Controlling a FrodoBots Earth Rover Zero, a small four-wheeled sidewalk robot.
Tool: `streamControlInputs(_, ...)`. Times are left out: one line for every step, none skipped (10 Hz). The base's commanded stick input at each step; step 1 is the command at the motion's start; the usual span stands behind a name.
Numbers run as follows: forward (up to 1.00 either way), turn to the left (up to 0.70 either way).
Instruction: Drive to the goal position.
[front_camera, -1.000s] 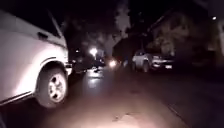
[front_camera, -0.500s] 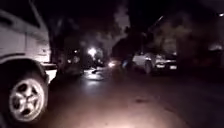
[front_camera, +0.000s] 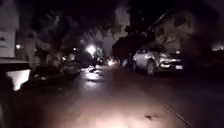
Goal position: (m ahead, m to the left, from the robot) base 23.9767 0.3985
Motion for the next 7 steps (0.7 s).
streamControlInputs(1.00, 0.00)
streamControlInputs(1.00, 0.18)
streamControlInputs(1.00, 0.27)
streamControlInputs(1.00, 0.27)
streamControlInputs(1.00, 0.27)
streamControlInputs(1.00, 0.10)
streamControlInputs(0.67, 0.00)
